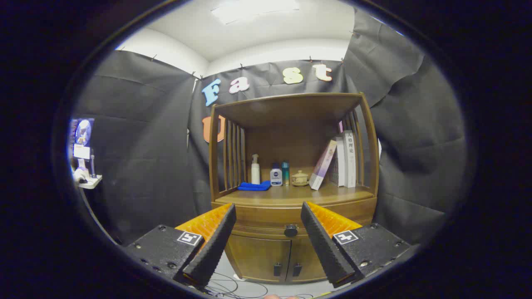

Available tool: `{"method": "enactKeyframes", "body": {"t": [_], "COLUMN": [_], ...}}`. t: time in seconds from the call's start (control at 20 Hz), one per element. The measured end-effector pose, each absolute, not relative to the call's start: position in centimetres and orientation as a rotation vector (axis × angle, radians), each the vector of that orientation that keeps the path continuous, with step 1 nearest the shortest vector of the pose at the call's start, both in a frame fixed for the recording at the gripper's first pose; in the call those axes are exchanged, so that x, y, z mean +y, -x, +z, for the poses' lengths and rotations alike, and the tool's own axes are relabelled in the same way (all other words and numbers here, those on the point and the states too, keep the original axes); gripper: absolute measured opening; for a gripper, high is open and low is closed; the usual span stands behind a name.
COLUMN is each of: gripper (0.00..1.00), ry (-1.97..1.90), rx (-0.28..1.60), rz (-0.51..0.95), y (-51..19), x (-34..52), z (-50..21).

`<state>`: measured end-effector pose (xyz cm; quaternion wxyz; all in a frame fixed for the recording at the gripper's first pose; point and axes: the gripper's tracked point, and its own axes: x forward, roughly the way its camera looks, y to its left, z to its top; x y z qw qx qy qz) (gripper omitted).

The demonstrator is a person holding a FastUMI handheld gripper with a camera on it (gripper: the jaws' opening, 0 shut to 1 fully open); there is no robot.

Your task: Pull open the drawer, take out the items inside it, and place them on the countertop above the cabinet.

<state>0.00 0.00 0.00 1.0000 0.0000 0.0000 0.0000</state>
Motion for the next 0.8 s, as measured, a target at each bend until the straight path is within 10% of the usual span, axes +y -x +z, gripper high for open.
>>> {"method": "enactKeyframes", "body": {"t": [0.8], "gripper": [1.0], "ry": [-0.014], "rx": [0.04], "rz": [-0.016], "y": [-0.5], "x": [-0.3], "z": [-1.5]}}
